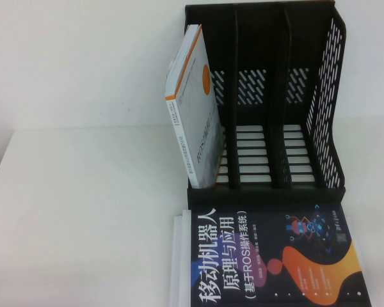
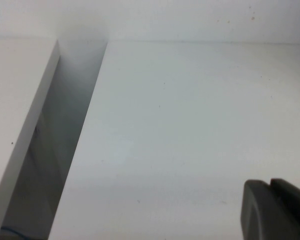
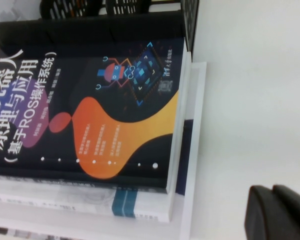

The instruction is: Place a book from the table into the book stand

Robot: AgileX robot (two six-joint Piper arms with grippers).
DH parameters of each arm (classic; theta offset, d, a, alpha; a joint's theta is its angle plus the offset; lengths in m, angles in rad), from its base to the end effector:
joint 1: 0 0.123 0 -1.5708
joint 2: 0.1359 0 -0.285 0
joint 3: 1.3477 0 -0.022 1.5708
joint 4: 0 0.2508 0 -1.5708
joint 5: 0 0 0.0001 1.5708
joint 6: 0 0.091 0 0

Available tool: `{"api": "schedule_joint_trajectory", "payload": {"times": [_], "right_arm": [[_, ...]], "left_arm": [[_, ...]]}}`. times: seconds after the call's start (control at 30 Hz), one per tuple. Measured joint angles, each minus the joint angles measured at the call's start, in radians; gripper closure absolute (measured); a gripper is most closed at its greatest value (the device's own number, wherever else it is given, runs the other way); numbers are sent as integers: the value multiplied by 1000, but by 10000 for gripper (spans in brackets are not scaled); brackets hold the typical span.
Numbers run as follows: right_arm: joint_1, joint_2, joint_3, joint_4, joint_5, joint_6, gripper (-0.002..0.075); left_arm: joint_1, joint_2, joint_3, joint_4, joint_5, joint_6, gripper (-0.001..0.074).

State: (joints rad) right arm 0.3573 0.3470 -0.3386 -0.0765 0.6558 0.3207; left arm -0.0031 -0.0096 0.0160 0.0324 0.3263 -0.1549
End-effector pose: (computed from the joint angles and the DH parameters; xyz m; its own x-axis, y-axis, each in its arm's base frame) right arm 0.0690 0.0212 0.2474 -0.5732 0.0601 -0.8172 -0.1711 0.9665 0.1912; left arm 0.0537 0.0008 0.1789 -0.2402 -0.1231 -0.9629 -0.0370 0.9924 -0.1177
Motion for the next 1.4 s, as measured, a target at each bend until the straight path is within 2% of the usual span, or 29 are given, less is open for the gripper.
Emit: {"api": "schedule_joint_trajectory", "payload": {"times": [0.13,0.2,0.37,0.47,0.6,0.7,0.93,1.4], "right_arm": [[0,-36,34,-34,-91,0,727],[-16,-75,82,-47,-200,0,727],[-142,-236,259,-27,-555,-119,727],[-215,-332,328,2,-612,-204,727],[-293,-358,363,15,-610,-247,727],[-313,-358,366,17,-578,-251,727],[-314,-358,364,17,-330,-255,727],[-314,-358,358,17,-304,-258,727]], "left_arm": [[0,0,0,2,0,0,737],[0,0,0,2,0,0,737],[0,-1,0,2,1,0,737],[0,-1,0,2,1,0,737],[0,-2,0,2,4,-1,737],[0,-2,0,2,4,-1,737],[0,-2,0,2,4,-1,738],[0,-2,0,2,6,-2,737]]}}
